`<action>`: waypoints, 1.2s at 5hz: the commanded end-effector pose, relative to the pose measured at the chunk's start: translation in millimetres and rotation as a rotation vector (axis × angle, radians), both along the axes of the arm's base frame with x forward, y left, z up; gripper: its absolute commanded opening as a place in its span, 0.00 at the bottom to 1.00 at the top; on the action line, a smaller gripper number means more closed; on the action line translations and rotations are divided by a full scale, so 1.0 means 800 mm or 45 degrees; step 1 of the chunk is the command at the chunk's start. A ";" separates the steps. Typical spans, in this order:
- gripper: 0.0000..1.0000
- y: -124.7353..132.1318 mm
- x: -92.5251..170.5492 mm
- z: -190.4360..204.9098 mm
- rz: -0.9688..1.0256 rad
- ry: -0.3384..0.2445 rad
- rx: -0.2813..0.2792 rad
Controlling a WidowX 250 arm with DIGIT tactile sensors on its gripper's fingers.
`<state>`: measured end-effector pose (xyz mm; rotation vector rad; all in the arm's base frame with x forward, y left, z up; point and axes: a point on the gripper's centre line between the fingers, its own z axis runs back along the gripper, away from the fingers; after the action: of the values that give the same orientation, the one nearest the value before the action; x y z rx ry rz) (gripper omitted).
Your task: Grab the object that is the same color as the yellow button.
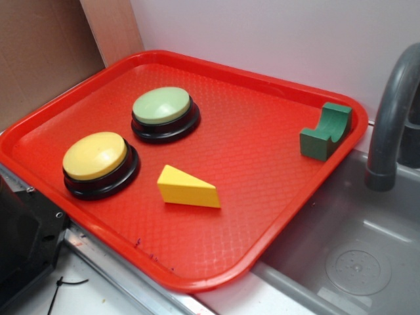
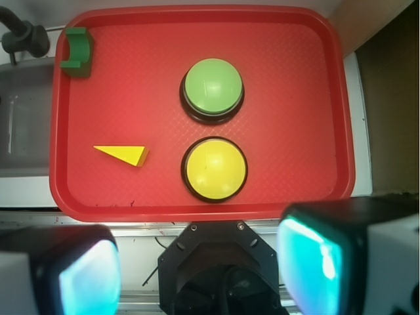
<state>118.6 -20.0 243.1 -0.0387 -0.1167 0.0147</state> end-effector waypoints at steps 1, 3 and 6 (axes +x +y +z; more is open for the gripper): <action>1.00 0.000 0.000 0.000 0.000 0.000 0.000; 1.00 -0.007 0.009 -0.017 0.340 0.032 -0.087; 1.00 -0.037 0.047 -0.094 1.219 0.062 -0.166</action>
<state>150.7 -49.7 161.3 -0.0860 -0.0517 0.9919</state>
